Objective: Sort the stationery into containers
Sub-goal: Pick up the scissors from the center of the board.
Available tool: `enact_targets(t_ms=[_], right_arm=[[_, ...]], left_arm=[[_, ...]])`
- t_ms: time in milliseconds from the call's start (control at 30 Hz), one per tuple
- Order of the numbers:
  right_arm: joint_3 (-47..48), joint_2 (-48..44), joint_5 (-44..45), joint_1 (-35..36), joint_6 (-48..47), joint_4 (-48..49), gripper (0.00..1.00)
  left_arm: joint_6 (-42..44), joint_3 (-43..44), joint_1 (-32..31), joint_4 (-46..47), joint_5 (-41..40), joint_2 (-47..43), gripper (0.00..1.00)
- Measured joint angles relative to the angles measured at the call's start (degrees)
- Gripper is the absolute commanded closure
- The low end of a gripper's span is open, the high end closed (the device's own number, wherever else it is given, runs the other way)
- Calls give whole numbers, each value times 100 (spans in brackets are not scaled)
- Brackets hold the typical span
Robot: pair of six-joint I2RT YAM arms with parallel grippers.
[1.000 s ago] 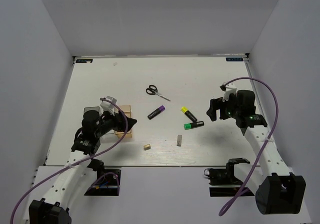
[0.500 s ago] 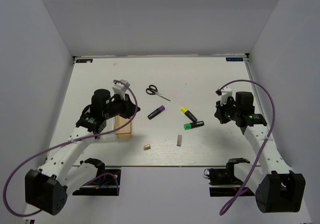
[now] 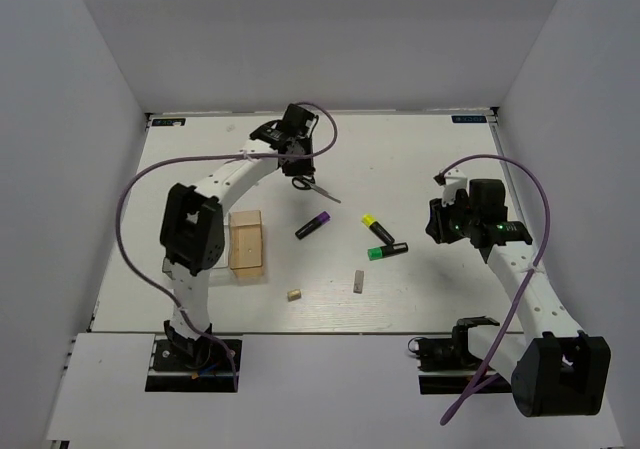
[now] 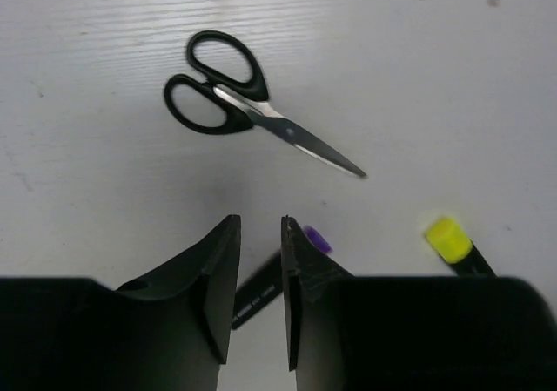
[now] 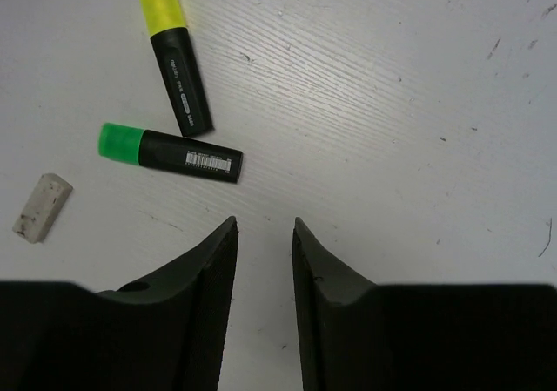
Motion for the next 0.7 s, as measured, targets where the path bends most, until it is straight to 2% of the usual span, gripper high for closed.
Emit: enact_targets(t_ms=[133, 200, 333, 467, 700], right_arm=[[0, 0, 101, 0, 85, 2, 62], [0, 0, 120, 0, 107, 0, 62], [0, -7, 179, 0, 144, 2, 61], [0, -24, 221, 0, 184, 2, 61], [0, -55, 232, 0, 184, 4, 61]], left_arm=[[-1027, 649, 166, -533, -413, 892, 68], [-1552, 680, 308, -658, -426, 1115, 73], [-2328, 675, 610, -780, -420, 1346, 73], [-2734, 667, 804, -732, -417, 1416, 72], [-3064, 656, 730, -466, -330, 1460, 68]])
